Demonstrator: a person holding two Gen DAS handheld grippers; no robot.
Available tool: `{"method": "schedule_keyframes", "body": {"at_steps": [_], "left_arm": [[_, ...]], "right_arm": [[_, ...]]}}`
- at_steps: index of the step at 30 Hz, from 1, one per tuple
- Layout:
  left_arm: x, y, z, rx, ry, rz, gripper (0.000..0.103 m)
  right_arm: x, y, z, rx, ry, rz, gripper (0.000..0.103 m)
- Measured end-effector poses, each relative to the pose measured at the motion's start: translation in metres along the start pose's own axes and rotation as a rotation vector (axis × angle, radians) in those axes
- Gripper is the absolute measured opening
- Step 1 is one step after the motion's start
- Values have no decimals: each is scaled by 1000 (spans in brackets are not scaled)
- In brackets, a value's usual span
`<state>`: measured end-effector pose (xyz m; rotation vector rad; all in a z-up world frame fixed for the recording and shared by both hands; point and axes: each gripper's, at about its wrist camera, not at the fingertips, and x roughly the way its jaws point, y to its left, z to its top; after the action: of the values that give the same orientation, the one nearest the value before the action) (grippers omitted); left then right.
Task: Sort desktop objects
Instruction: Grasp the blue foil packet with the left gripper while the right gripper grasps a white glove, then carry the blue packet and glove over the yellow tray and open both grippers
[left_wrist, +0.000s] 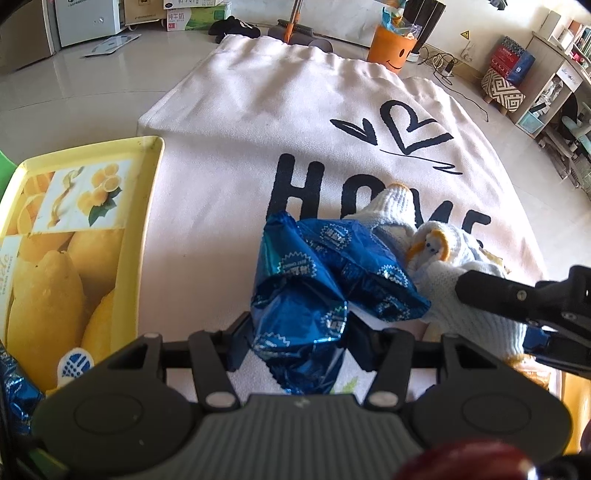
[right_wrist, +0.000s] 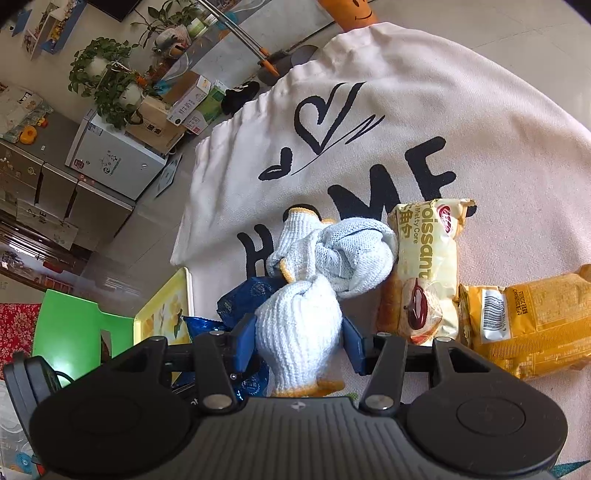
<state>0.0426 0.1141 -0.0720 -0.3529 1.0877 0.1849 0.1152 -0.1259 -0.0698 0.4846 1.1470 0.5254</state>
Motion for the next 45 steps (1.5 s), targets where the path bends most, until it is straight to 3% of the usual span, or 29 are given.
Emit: {"method": "schedule_keyframes", "body": {"at_steps": [25, 45], "left_arm": [[-61, 3, 16, -41, -101, -64, 51], [-63, 60, 36, -218, -127, 4, 51]], "right_arm": [[-27, 18, 11, 2, -100, 86, 51], [11, 72, -12, -63, -12, 121, 51]]}}
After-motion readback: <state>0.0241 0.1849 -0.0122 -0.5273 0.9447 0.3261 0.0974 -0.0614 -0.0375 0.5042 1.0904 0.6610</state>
